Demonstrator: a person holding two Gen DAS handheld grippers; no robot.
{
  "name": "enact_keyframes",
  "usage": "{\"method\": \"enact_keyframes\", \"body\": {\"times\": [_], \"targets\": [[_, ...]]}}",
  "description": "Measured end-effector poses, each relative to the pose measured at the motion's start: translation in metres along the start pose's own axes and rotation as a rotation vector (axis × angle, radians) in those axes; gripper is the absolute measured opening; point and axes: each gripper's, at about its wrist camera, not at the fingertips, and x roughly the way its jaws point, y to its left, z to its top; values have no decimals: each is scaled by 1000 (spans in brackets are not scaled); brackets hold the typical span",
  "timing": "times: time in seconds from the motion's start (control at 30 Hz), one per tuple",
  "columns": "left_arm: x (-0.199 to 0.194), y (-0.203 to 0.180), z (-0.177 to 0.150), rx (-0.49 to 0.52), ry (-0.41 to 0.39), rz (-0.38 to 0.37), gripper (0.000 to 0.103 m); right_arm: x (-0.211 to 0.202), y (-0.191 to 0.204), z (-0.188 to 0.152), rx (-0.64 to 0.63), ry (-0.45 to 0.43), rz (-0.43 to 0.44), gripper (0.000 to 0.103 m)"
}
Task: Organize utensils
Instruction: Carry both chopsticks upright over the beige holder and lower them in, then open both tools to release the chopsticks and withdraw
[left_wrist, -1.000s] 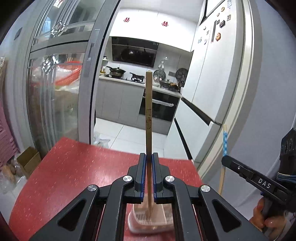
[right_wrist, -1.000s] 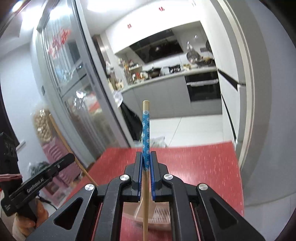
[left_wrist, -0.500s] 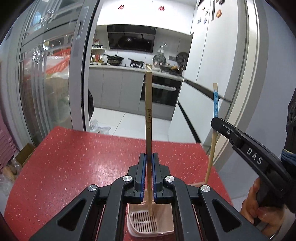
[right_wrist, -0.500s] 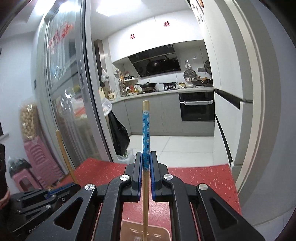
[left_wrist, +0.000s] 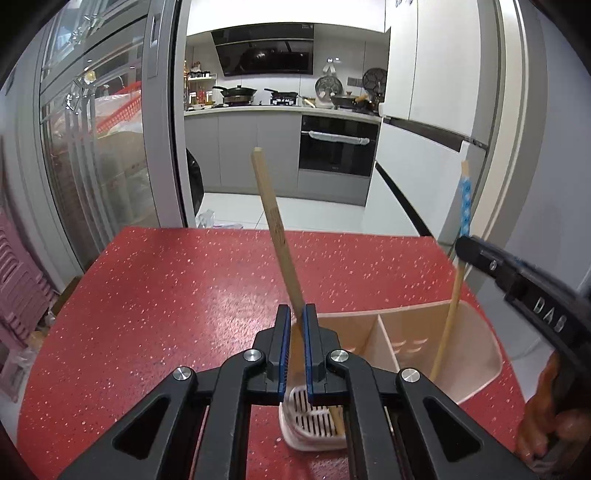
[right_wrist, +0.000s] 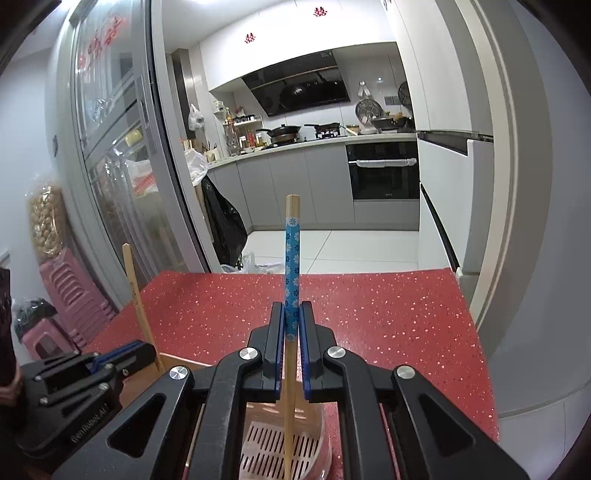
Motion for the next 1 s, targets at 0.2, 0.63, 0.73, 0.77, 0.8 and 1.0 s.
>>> {"method": "enact_keyframes", "body": {"times": [0.2,0.63,0.73,0.77,0.8,1.0], "targets": [[-9,1,-2,6,17,34,32,-2,-1,1,15,39,16,23],[-60,31,-27,-75,-5,45,103,-61,-12,-16,76,69,44,75],[-78,41,-47,-92,-39,87,103,-74,-15,-39,93,137,49,80],[-80,43,-54,-86,-23,96,103,-77,-16,-47,97,165,49,80],[-81,46,-62,-84,0,111,103,-79,-15,-55,98,192,44,80],[-76,69,-121,-116,153,161,103,-83,-18,-109,145,394,38,80]]}}
